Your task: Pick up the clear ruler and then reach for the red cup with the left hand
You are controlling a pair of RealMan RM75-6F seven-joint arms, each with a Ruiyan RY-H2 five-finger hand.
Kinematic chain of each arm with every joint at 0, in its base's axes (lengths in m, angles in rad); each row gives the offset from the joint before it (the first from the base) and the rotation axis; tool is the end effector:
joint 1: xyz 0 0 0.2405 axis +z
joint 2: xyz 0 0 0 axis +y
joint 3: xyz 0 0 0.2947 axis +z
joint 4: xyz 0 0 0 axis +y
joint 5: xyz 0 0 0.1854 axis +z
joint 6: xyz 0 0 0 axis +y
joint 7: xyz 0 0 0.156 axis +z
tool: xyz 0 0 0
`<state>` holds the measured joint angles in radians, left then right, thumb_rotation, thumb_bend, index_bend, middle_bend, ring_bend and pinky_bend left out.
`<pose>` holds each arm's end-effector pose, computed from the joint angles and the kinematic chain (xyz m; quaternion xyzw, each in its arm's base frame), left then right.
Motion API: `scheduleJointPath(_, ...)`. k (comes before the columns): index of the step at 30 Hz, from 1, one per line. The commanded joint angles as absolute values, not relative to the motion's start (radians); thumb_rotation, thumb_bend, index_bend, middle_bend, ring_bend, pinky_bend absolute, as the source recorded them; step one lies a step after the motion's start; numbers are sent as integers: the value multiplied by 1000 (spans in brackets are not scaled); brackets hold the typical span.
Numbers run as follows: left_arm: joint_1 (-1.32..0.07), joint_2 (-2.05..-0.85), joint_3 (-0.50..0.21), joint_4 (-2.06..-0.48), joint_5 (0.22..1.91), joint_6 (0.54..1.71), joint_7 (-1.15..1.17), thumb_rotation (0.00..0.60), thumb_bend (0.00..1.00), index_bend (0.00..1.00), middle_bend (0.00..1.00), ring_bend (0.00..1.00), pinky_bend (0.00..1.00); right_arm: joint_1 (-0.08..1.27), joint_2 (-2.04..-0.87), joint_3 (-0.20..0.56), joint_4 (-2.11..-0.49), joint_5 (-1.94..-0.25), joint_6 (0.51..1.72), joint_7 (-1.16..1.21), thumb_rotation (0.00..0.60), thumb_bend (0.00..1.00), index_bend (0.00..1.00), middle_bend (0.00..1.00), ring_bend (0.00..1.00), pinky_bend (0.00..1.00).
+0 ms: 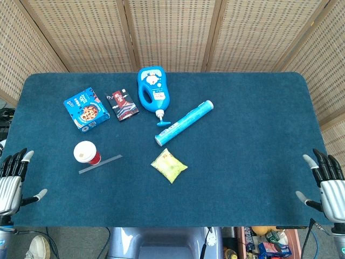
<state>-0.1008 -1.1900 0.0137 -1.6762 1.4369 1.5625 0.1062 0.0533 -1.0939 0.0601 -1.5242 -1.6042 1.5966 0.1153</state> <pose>-0.3281 0.1860 0.1741 -0.5739 -0.4034 -0.3889 0.5972 -0.3342 -0.1845 0.2247 0.5958 -0.3400 0.4354 0.5830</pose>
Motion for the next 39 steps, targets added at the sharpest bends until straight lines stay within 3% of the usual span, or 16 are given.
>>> scheduleJointPath(1, -98, -1191, 13, -1679, 1439, 1555, 119, 600, 138, 0, 0, 0, 0, 54, -1092, 60, -1528, -1601, 1592, 118, 600, 0, 0, 0, 0, 0)
scheduleJointPath(5, -102, -1195, 7, -1675, 1429, 1528, 112, 600, 140, 0, 0, 0, 0, 54, -1088, 59, -1531, -1599, 1589, 125, 600, 0, 0, 0, 0, 0)
scheduleJointPath(12, -176, -1249, -60, -1652, 1243, 1304, 25, 600, 141, 21, 0, 0, 0, 58, -1082, 56, -1538, -1602, 1579, 136, 600, 0, 0, 0, 0, 0)
scheduleJointPath(18, -270, -1278, -147, -1692, 1014, 1199, 216, 600, 141, 335, 0, 0, 0, 60, -1080, 54, -1540, -1601, 1572, 138, 600, 0, 0, 0, 0, 0)
scheduleJointPath(21, -312, -1299, -178, -1725, 890, 1194, 339, 600, 163, 404, 0, 0, 0, 60, -1079, 53, -1540, -1600, 1571, 144, 600, 0, 0, 0, 0, 0)
scheduleJointPath(30, -398, -1374, -222, -1759, 652, 1258, 563, 600, 187, 434, 0, 0, 0, 60, -1072, 53, -1539, -1598, 1571, 163, 600, 0, 0, 0, 0, 0)
scheduleJointPath(39, -455, -1468, -246, -1686, 547, 1288, 632, 600, 282, 449, 0, 0, 0, 60, -1067, 50, -1539, -1602, 1569, 175, 600, 0, 0, 0, 0, 0)
